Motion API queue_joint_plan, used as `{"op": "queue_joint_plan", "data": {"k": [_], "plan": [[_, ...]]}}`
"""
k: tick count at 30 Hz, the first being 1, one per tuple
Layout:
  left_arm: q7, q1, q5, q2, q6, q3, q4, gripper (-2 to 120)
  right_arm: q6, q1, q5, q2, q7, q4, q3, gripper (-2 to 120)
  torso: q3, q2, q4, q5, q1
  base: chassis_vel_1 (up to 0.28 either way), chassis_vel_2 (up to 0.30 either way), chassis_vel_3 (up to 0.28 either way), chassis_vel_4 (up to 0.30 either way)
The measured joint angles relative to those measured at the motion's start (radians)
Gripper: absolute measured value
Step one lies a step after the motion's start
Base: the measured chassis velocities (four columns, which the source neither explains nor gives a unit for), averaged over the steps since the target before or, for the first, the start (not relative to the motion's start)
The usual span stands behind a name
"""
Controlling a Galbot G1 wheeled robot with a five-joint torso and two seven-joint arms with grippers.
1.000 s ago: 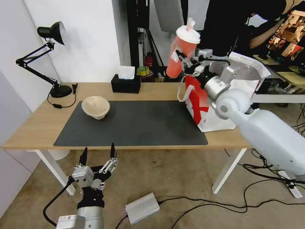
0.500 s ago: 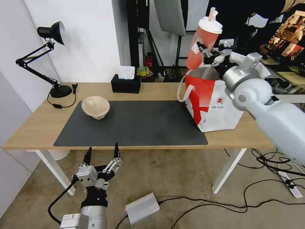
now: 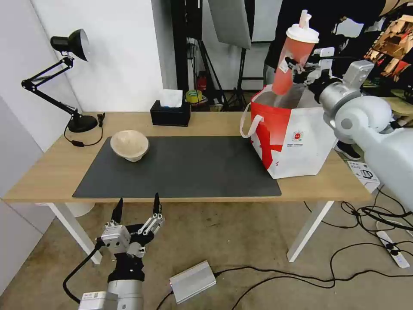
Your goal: Pick up the trash from the table and place it into the takeout bag.
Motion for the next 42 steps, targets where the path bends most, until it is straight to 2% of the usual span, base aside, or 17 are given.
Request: {"op": "queue_joint_plan", "data": {"k": [18,24,33,42], "plan": [[0.0,0.003,0.002,0.002,-0.006,0.007,-0.003,100,-0.09,0.062,0.004,0.018,0.068,-0.083,-0.046,3,0.0,0.0,0.0001,-0.0001,0.0,0.0,0.0,0.0,0.0],[-0.001,0.003,-0.003,0.004,-0.008,0.005,-0.004,100,-0.135,0.143,-0.013,0.077,0.089,-0.202,-0.119,3,0.0,0.0,0.0,-0.0001,0.0,0.0,0.0,0.0,0.0],[-0.001,0.002,-0.005,0.003,-0.009,0.003,-0.006,100,-0.183,0.167,-0.018,0.097,0.103,-0.231,-0.148,3,0.0,0.0,0.0,-0.0001,0.0,0.0,0.0,0.0,0.0],[-0.002,0.004,-0.006,0.005,-0.009,0.003,-0.01,100,-0.193,0.174,-0.024,0.105,0.11,-0.252,-0.174,3,0.0,0.0,-0.0001,-0.0001,0.0,0.0,0.0,0.0,0.0]]}}
